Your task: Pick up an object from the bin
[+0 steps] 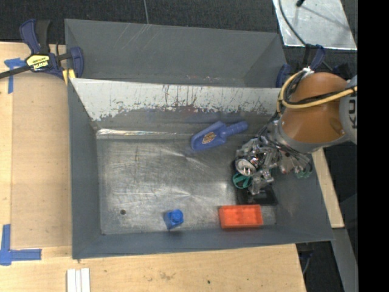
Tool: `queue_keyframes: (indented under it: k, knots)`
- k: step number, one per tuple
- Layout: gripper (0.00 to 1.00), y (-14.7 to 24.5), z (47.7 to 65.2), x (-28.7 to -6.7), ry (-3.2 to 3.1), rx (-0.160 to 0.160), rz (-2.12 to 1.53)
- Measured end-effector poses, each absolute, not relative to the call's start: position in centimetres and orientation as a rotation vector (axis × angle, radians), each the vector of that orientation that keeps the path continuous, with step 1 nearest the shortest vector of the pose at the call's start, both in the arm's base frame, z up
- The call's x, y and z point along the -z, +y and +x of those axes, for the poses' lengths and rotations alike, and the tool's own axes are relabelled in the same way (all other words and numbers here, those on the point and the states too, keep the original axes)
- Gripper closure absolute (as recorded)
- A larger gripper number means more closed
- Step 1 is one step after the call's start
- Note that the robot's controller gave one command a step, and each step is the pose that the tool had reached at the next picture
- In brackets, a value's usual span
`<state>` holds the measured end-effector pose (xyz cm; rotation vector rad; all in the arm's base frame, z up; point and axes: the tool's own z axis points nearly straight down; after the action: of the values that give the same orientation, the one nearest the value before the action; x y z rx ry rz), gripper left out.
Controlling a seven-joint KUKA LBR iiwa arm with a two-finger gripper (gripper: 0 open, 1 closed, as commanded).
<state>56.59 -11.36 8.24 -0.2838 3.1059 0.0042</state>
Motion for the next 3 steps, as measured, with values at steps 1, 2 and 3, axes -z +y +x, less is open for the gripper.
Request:
queue_keyframes:
  k: [1,2,3]
  knots:
    - [1.0,-11.4,56.6,-9.1,3.111,-0.002,-0.285]
    - [1.0,-11.4,56.5,-9.9,3.116,-0.001,-0.284]
    - [1.0,-11.5,56.5,-11.1,3.119,0.001,-0.283]
